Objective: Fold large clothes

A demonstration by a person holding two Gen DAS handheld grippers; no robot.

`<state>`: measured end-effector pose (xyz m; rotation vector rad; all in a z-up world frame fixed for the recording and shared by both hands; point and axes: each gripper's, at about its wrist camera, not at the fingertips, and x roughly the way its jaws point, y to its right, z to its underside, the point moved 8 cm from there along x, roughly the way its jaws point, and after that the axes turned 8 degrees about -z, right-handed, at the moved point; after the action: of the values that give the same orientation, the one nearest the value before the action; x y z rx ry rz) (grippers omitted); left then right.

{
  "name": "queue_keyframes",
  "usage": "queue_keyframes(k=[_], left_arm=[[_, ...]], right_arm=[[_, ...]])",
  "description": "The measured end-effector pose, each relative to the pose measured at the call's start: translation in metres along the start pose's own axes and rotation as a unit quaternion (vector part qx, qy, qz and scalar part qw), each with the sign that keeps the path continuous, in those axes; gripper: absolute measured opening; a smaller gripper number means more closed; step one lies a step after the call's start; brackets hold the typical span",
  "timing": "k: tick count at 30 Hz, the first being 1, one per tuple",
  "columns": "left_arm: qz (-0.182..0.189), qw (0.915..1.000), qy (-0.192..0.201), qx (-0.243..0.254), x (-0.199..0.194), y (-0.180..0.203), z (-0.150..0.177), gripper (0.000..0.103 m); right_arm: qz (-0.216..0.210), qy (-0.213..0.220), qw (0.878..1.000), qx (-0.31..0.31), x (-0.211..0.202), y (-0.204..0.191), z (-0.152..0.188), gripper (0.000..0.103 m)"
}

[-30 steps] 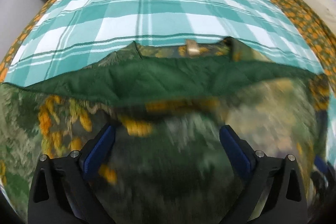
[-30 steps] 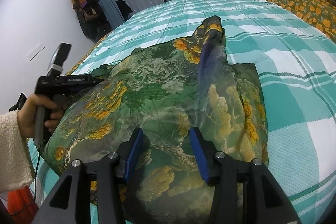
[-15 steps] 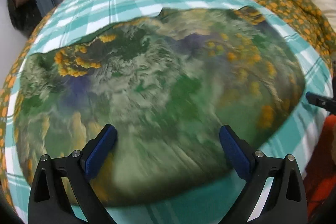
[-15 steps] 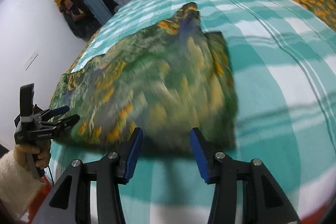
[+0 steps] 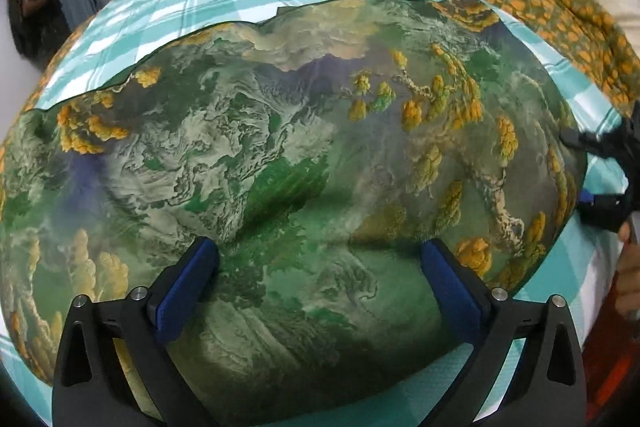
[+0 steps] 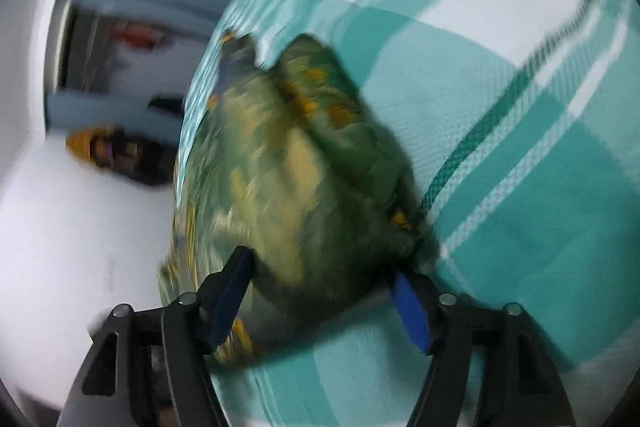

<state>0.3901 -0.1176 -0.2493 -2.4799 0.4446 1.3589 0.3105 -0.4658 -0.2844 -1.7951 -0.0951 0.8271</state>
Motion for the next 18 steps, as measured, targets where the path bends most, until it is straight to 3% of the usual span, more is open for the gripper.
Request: queue_keyframes(k=[2, 3, 6, 8, 11, 14, 18], left_arm=[[0.006, 1.0, -0.001, -0.002, -0.001, -0.001, -0.002, 0.102], [0.01, 0.9999, -0.004, -0.001, -0.003, -0.001, -0.003, 0.102], [0.006, 0.9998, -0.015, 0.011, -0.017, -0.002, -0.009, 0.1], [0.0, 0.9997, -0.018, 0.017, -0.032, -0.006, -0.016, 0.086], [0.023, 0.9994, 0.004, 0.025, -0.067, -0.004, -0.047, 0.085], [0.059, 0.997, 0.038, 0.031, -0.109, 0.008, -0.086, 0.087], [0.119, 0.9911, 0.031, 0.052, -0.137, 0.043, -0.122, 0.089]], right_arm=[[-0.01, 0.01, 1.0, 0.012, 0.004, 0.003, -0.004, 0.067], [-0.008, 0.011, 1.0, 0.009, 0.006, 0.004, -0.006, 0.055], [0.006, 0.021, 0.999, -0.035, 0.001, -0.001, -0.004, 0.039], [0.032, 0.033, 0.993, -0.109, -0.007, -0.021, 0.001, 0.033], [0.047, 0.043, 0.974, -0.216, -0.019, -0.062, 0.011, 0.032], [0.052, 0.053, 0.946, -0.316, -0.028, -0.099, 0.023, 0.031], [0.058, 0.064, 0.895, -0.439, -0.036, -0.147, 0.056, 0.031]])
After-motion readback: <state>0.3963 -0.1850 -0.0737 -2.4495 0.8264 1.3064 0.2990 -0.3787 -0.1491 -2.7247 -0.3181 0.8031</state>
